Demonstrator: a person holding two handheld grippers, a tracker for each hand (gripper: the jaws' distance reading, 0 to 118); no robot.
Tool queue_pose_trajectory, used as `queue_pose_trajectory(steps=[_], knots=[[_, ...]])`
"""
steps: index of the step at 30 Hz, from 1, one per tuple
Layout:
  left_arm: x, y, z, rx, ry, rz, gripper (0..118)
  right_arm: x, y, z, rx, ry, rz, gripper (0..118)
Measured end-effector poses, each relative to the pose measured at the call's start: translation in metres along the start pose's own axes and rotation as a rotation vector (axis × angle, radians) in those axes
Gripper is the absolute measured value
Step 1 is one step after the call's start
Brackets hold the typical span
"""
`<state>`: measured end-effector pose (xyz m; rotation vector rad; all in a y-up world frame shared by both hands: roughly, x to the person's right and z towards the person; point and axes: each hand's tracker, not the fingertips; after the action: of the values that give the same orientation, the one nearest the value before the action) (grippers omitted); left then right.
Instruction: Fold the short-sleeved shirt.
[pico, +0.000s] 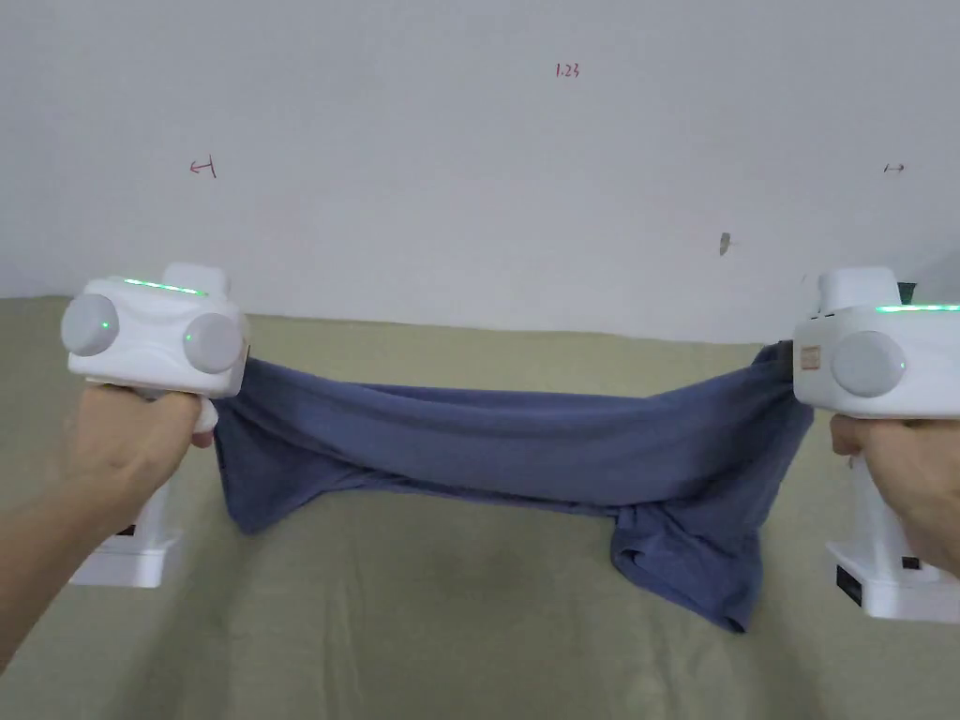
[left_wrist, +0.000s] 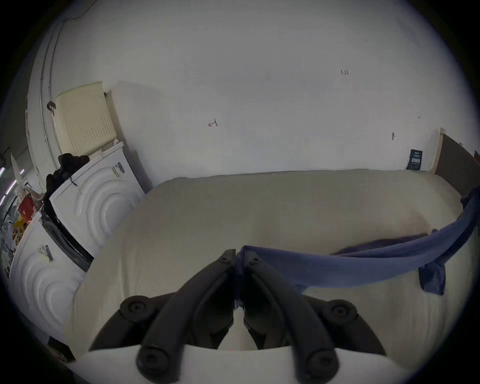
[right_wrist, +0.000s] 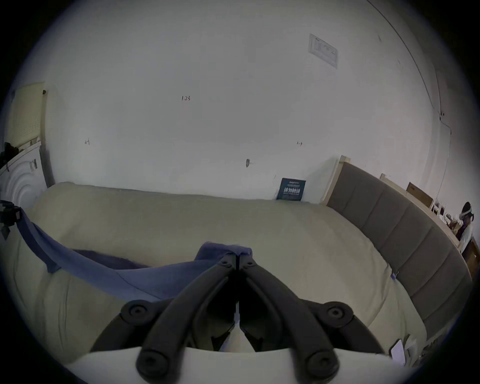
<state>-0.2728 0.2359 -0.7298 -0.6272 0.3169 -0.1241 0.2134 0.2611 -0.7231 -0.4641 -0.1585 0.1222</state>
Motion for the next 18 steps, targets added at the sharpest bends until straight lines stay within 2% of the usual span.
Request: queue_pose_trajectory(steps=[2, 6, 9, 10, 13, 18], knots=[[-0.009, -0.013, 0.021, -0.002, -0.024, -0.009, 5, 0.007, -0.011, 0.028, 0.009, 0.038, -0.012, 1], [-0.031, -0.048, 0.071, -0.010, -0.065, 0.017, 5, 0.025, -0.039, 0.091, -0.013, 0.076, 0.031, 1], [-0.045, -0.091, 0.116, -0.024, -0.072, -0.021, 5, 0.044, -0.073, 0.142, -0.026, 0.104, -0.032, 1], [-0.048, -0.104, 0.128, -0.028, -0.078, -0.031, 5, 0.047, -0.083, 0.157, -0.029, 0.097, -0.030, 1], [-0.062, -0.154, 0.168, -0.053, -0.107, -0.047, 5, 0.060, -0.130, 0.204, -0.066, 0.108, -0.016, 1], [-0.082, -0.251, 0.217, -0.127, -0.169, -0.020, 5, 0.080, -0.223, 0.274, -0.169, 0.118, -0.050, 1]])
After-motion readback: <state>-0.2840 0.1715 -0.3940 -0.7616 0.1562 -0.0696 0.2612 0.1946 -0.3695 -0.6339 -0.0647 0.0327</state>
